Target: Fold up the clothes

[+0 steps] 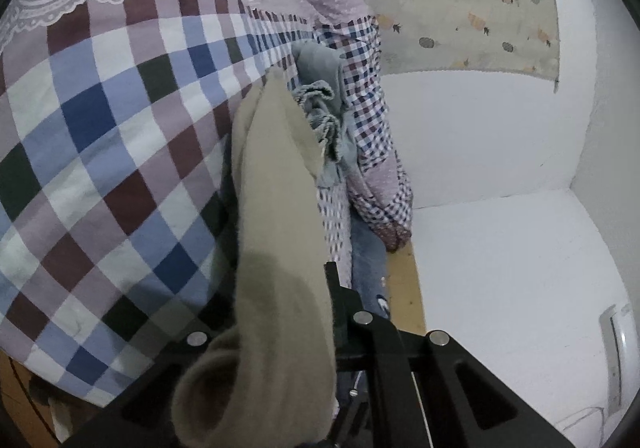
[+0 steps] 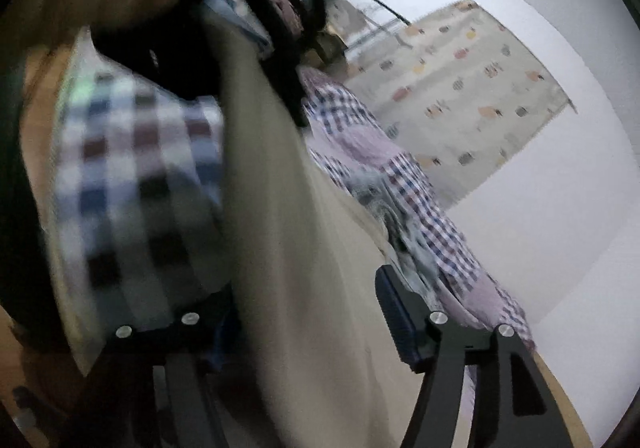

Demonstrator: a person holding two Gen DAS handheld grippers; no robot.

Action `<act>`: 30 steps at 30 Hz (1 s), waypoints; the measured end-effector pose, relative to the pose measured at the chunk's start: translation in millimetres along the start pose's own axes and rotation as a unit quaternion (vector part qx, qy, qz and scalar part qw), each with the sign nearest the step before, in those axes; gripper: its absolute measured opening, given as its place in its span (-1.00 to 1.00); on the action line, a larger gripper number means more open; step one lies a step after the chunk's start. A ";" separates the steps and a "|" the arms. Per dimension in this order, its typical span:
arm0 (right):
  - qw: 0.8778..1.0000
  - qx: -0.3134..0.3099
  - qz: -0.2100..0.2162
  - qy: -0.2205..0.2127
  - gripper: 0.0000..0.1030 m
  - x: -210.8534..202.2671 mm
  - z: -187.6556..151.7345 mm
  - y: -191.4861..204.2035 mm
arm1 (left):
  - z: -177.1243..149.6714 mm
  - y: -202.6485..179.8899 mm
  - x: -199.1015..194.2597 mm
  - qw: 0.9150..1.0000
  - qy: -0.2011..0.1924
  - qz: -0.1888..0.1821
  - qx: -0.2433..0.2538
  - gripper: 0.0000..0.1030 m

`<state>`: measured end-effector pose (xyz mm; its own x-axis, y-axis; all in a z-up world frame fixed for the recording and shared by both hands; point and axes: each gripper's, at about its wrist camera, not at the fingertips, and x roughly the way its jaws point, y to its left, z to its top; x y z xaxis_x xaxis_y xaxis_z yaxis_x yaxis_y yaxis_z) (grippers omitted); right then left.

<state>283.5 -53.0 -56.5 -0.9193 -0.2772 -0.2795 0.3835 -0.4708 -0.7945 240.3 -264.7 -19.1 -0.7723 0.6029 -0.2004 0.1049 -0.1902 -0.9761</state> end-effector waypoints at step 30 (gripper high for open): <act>0.965 -0.060 -0.118 0.226 -0.29 -16.2 -209.5 -130.2 | 13.2 -12.5 1.9 0.999 -0.032 0.008 -0.013 -0.94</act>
<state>229.9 188.2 -61.5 -0.9351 0.2312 -0.2686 0.1715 -0.3680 -0.9139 229.3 -271.4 -6.2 -0.8084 0.5494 -0.2113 0.1329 -0.1793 -0.9748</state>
